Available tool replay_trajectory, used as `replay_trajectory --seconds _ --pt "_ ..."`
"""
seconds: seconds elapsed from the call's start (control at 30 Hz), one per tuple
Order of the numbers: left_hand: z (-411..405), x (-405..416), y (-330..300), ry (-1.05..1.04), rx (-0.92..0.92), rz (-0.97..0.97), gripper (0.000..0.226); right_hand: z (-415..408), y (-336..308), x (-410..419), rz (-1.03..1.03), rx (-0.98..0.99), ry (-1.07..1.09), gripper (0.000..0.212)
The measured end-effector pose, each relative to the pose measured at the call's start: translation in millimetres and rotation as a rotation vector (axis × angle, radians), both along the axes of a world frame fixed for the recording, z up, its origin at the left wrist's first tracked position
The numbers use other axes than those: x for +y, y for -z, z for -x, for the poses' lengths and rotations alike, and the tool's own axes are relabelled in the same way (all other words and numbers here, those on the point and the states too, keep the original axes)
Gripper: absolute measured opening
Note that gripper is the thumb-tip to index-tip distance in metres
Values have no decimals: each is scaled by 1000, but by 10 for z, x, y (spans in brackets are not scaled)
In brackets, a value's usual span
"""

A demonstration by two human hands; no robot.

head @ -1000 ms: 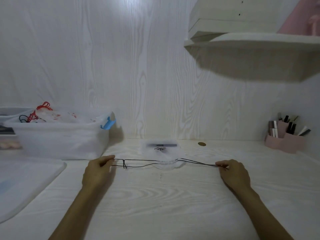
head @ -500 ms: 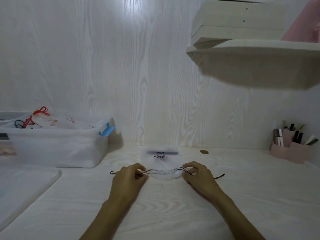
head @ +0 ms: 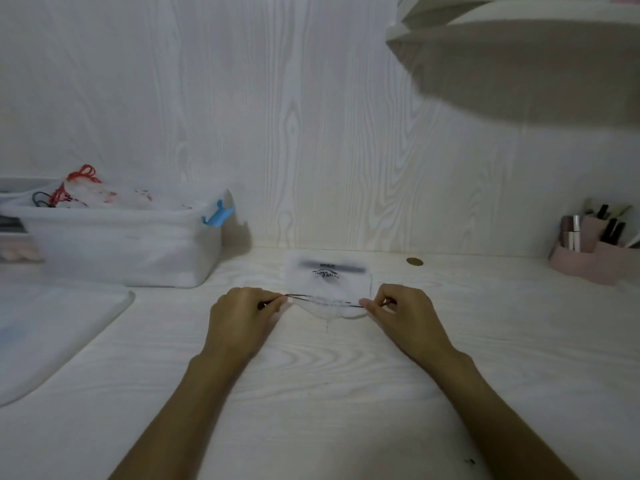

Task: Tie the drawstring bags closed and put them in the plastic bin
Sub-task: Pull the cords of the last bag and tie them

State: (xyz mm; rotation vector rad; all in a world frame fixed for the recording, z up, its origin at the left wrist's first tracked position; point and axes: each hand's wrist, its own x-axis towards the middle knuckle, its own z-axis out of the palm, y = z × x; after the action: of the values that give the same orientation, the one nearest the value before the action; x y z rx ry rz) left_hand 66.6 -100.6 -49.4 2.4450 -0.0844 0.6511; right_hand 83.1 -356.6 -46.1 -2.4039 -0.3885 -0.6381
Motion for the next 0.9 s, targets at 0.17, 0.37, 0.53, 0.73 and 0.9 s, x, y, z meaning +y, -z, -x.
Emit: replay_trajectory --seconds 0.17,0.37,0.53,0.73,0.9 --pt "-18 110 -29 -119 8 66 19 16 -41 -13 -26 -41 62 28" --pt "-8 108 16 -180 118 0 19 35 29 66 -10 -24 79 27" --pt "9 -11 -29 -161 10 112 29 41 31 45 -39 -22 111 27" --pt "75 -321 -3 -167 195 -33 58 81 4 127 -44 4 92 31" --pt "-8 -417 -49 -239 289 79 60 103 3 182 -34 42 64 33"
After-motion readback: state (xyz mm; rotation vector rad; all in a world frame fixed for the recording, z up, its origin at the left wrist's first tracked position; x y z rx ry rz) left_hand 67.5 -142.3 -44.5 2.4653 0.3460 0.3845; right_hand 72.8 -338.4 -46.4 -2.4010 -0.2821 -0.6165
